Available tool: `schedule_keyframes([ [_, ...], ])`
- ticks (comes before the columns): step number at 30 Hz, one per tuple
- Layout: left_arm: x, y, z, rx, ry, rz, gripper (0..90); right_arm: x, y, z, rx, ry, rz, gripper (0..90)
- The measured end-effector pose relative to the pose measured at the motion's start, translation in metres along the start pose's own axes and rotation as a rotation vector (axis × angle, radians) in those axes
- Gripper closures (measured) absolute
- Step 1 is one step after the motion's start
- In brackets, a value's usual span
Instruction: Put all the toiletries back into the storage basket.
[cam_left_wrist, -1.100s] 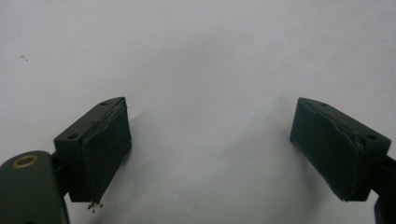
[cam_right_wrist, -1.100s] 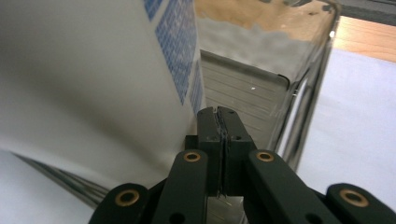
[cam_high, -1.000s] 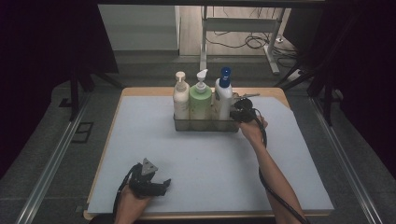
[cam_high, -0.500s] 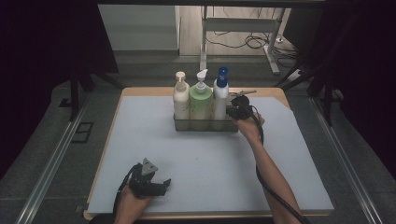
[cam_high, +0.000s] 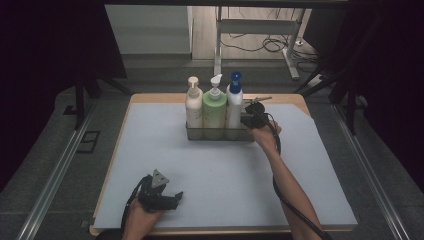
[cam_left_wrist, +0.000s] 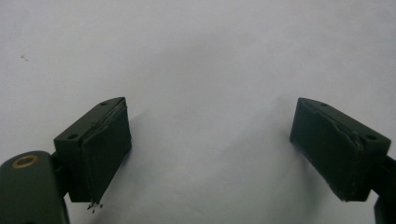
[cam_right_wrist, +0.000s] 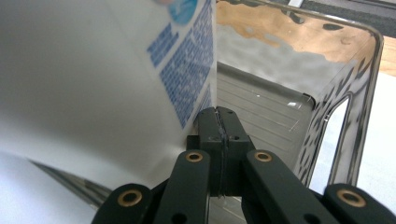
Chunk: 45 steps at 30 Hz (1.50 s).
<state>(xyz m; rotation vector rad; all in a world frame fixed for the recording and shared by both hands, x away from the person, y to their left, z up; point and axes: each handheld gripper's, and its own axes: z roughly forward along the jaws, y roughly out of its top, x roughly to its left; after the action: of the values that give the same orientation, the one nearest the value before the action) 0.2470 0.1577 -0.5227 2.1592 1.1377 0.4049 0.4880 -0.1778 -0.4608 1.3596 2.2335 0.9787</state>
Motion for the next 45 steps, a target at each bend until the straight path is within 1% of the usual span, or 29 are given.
schedule_keyframes([
  [7, 0.000, 0.000, 0.000, -0.004, 0.000, -0.006, 12.0, 0.003, -0.005, -0.005, -0.014, 0.010, 0.005, 89.5],
  [10, 0.000, 0.000, 0.000, -0.004, 0.000, -0.006, 12.0, 0.003, -0.006, -0.008, -0.022, 0.015, -0.002, 89.5],
  [14, 0.000, 0.000, 0.000, -0.005, 0.001, -0.006, 12.0, 0.003, -0.007, -0.009, -0.027, 0.016, 0.002, 89.5],
  [16, -0.001, 0.000, 0.000, -0.005, 0.001, -0.006, 12.0, 0.002, -0.007, -0.009, -0.027, 0.020, -0.004, 88.8],
  [18, 0.000, 0.000, 0.000, -0.001, 0.001, -0.001, 12.0, 0.002, -0.008, -0.010, -0.032, 0.005, -0.020, 84.1],
  [21, -0.001, 0.000, 0.000, -0.006, 0.001, -0.006, 12.0, 0.000, -0.010, -0.013, -0.036, -0.006, -0.033, 74.9],
  [22, -0.001, 0.000, 0.000, -0.006, 0.001, -0.006, 12.0, -0.001, -0.010, -0.015, -0.047, -0.006, -0.030, 71.3],
  [23, -0.001, 0.000, 0.000, -0.006, 0.002, -0.006, 12.1, -0.002, -0.010, -0.017, -0.054, -0.008, -0.031, 69.7],
  [26, -0.001, 0.000, 0.000, -0.006, 0.002, -0.006, 12.0, -0.004, -0.011, -0.023, -0.081, -0.017, -0.053, 62.0],
  [29, -0.001, 0.000, 0.001, -0.009, 0.001, -0.008, 12.0, -0.006, -0.012, -0.029, -0.098, -0.007, -0.051, 57.1],
  [30, -0.001, 0.000, 0.000, -0.009, 0.001, -0.008, 12.0, -0.006, -0.012, -0.032, -0.101, -0.009, -0.058, 55.3],
  [33, 0.000, 0.000, 0.000, -0.006, 0.003, -0.004, 12.0, -0.007, -0.014, -0.036, -0.104, -0.001, -0.062, 51.3],
  [37, -0.001, 0.000, 0.000, -0.007, 0.002, -0.006, 12.0, -0.009, -0.018, -0.043, -0.110, 0.023, -0.061, 47.0],
  [45, -0.001, 0.000, 0.000, -0.010, 0.001, -0.009, 12.1, -0.005, -0.022, -0.060, -0.114, 0.057, -0.098, 39.5],
])
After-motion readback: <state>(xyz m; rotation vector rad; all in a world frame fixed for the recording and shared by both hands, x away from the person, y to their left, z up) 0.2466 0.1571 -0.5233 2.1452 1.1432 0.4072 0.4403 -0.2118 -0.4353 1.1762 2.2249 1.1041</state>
